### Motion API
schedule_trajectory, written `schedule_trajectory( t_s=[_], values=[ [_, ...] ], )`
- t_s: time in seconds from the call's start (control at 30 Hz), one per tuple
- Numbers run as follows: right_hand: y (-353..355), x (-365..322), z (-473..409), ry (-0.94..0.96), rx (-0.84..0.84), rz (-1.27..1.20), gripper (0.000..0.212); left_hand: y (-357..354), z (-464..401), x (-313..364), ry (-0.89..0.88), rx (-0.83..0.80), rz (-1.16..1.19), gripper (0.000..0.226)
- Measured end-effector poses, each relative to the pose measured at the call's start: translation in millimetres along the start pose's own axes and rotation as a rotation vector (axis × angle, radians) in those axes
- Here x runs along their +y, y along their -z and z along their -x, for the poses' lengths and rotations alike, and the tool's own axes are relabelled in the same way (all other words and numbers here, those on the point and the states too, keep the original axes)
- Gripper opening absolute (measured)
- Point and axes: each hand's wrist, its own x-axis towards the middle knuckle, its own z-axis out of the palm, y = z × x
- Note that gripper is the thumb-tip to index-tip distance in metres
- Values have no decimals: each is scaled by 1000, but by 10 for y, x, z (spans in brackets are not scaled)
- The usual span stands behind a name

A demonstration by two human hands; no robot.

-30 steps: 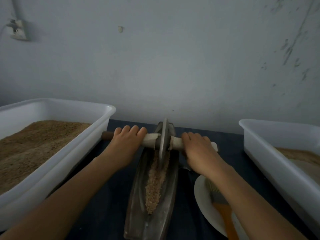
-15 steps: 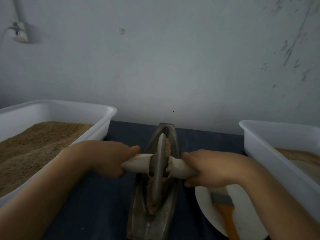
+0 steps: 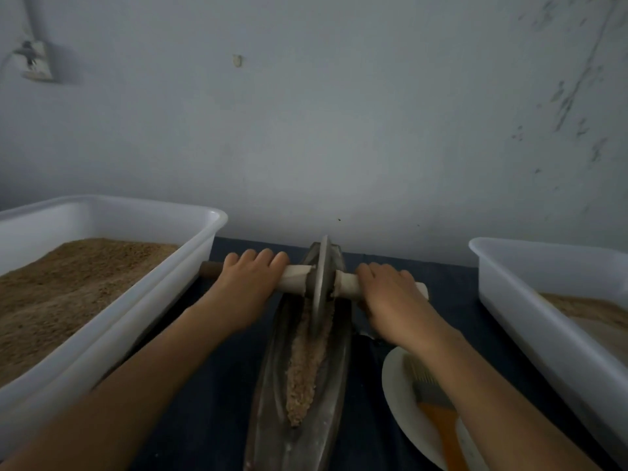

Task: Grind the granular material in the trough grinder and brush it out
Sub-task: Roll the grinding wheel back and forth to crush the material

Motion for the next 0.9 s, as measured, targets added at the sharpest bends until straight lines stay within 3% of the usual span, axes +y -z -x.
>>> schedule_trajectory(
  t_s=[0.17,0.33,0.43,0.57,0.73,0.9],
  values=[
    [42,-40,18,11,2,30,34,-20,43,-27,6,-7,62,45],
    [291,-91,129,55,-272,-93,25,264,141,-61,-68,-306,106,44],
    [497,-105,193,87,-495,-190,29,478,227,-78,-135,-517,203,32],
    [652,-120,261,132,-613,-232,31,667,316,-101,-175,-674,231,28],
    [507,-147,205,85,-477,-181,18,525,271,-92,-129,-607,226,33],
    [174,-70,85,30,-146,-58,27,195,86,-79,-49,-303,107,39]
  ],
)
